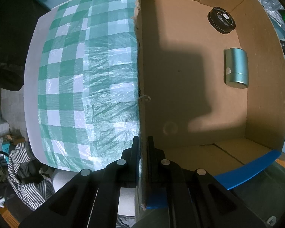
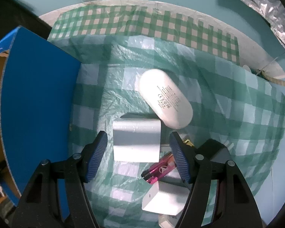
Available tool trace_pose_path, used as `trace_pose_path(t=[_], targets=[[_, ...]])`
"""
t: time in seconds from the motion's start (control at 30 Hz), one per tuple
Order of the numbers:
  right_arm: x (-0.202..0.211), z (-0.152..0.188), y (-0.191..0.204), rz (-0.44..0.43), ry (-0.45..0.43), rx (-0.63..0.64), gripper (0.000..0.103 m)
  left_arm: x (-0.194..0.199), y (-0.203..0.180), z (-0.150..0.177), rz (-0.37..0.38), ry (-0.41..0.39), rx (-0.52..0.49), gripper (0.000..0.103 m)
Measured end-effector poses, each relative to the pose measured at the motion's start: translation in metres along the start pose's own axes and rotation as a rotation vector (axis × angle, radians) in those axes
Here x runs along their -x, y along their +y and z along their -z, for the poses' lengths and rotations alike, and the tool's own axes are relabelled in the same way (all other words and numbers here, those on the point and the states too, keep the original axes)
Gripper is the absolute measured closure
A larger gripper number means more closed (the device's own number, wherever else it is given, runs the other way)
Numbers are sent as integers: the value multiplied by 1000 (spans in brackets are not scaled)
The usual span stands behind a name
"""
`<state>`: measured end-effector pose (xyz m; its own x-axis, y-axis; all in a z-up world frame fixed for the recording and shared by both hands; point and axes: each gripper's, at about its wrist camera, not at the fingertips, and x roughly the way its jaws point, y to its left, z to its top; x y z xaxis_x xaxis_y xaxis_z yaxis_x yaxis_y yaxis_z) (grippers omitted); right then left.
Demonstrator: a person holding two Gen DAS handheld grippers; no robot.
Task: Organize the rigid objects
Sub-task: 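Return the right tool to the table and grasp the white charger, then carry the white charger into the box and open the right gripper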
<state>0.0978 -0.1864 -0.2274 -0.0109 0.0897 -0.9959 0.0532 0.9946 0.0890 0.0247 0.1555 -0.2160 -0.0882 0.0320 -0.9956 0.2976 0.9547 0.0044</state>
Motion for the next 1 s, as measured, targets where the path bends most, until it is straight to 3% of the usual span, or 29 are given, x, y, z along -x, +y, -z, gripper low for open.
trace_pose_path(t=[0.1,0.37,1.0], targets=[[-6,0,1,3,0,-1,34,1,0,0,-1,-2,-1,97],[-13,-1,6,49,2,-3,52,0,0,0,4,0,0,97],[14,12,14,-4,-14,22,53,3,2,1,0,-6,-13,97]])
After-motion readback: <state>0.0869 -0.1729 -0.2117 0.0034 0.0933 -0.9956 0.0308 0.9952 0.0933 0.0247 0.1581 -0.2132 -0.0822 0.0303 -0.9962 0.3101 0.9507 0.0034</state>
